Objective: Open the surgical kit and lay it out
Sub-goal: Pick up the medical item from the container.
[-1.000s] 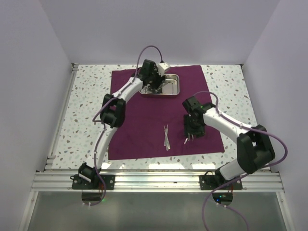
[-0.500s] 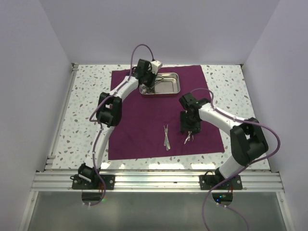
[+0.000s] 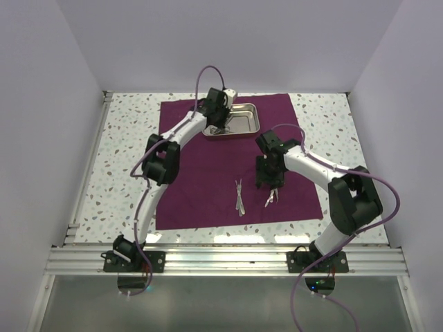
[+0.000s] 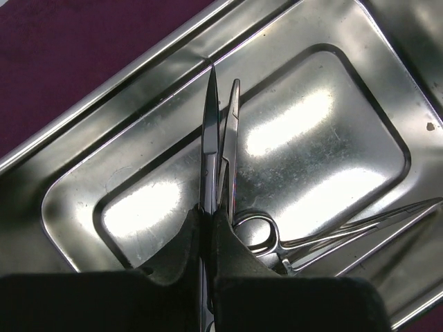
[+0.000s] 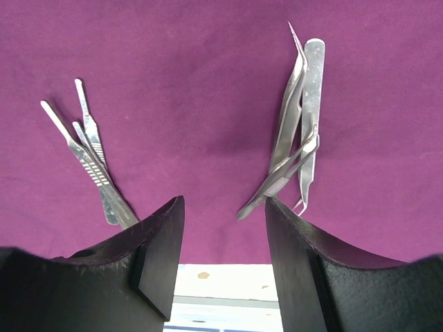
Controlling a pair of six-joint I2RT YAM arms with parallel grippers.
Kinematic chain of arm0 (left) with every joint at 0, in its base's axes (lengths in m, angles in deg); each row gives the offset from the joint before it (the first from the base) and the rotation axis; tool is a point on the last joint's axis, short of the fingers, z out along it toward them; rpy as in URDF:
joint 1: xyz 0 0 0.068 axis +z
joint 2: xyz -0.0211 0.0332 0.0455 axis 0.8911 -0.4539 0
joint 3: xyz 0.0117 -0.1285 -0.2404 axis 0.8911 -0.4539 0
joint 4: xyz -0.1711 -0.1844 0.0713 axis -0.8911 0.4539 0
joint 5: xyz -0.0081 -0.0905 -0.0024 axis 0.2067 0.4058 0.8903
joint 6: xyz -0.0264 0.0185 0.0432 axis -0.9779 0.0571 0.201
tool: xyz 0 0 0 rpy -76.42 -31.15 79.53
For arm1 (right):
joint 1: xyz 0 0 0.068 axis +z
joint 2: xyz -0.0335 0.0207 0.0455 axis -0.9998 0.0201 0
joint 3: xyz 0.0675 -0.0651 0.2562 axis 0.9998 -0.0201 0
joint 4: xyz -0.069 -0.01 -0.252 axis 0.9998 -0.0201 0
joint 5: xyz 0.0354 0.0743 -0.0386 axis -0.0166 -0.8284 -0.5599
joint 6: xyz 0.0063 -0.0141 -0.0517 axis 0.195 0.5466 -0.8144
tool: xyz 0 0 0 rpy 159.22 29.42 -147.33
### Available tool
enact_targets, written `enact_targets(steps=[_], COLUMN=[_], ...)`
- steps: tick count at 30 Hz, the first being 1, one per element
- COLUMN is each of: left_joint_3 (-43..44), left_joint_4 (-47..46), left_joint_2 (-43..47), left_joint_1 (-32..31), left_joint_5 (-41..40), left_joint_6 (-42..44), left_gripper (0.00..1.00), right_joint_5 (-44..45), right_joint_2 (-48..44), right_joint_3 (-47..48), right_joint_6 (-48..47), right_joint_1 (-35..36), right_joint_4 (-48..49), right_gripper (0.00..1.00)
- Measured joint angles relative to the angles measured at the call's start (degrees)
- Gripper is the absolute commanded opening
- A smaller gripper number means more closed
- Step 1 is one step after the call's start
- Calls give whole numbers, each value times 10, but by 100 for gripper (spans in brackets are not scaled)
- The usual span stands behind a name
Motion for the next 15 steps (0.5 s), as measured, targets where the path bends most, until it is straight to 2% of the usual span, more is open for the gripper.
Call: enact_targets(steps=[8, 15], left_joint_3=[1, 1], left_joint_4=[18, 44], left_joint_2=[9, 37], left_joint_1=[-11, -7], left_joint_5=[-74, -133], left_joint_6=[-80, -101], left_gripper=[0, 0], right_joint_5=[-10, -13], right_joint_2=[0, 0], right_joint_3=[6, 26], right_joint_6=[0, 0], right_joint_1=[0, 0], right_joint_4=[11, 20], right_gripper=[54, 54])
